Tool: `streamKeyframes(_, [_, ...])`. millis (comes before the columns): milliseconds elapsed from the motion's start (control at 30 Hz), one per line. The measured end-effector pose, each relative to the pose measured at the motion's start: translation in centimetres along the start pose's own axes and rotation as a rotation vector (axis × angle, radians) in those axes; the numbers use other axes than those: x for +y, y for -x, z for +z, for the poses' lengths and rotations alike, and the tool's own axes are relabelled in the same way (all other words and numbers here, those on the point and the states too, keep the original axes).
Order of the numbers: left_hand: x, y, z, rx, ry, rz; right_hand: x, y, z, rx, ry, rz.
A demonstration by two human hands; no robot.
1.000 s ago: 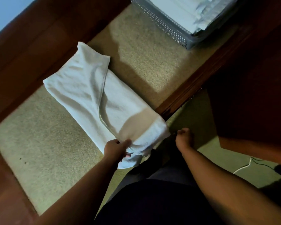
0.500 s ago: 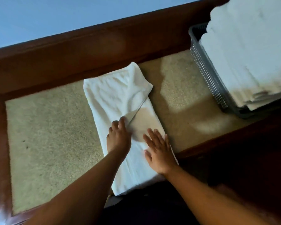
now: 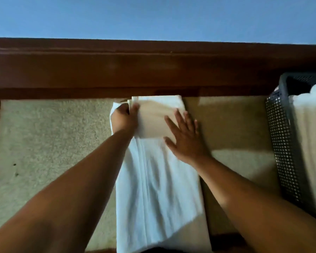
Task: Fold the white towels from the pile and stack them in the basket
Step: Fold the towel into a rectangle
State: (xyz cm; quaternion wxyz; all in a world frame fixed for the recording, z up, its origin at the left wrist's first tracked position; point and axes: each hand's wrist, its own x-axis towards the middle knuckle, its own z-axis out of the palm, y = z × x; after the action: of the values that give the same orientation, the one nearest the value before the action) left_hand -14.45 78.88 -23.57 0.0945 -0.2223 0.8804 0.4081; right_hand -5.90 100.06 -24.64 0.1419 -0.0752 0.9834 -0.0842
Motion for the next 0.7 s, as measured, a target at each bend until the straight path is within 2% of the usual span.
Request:
streamKeyframes(100, [-1.3,-1.6,-0.9,-0.012,-0.135,0.186,-0.6,-4.4,-0.5,0.026,-0.024,0.067])
streamKeyframes(167, [-1.9,-1.8,-1.2,0.043,-0.261,0.256,-1.3,-5.9,-0.5,0.022,-0.034,0.113])
streamKeyframes(233, [-3.3,-1.1,-1.8,0.175,-0.292,0.202,-1.8,-6.1,-0.5,0.057,-0.094,0.145])
streamKeyframes(300, [-4.6,0.4,-2.8,0.202,-0.090,0.093,-2.1,-5.1,-1.1,0.146,-0.238,0.250])
streamKeyframes(367, [-5.9,2.6,-3.9,0.101,0.064,-0.001,-1.8,-3.3,-0.7,0.251,-0.424,0.385])
streamKeyframes(467, [-7.9,6.6,-5.3,-0.050,0.063,-0.039,-1.6,0.6,0.4,0.160,-0.727,0.600])
streamKeyframes(700, [-14.2,17.6,-5.9,-0.288,0.130,-0.174,-1.7,15.1,1.2,-0.007,-1.043,0.719])
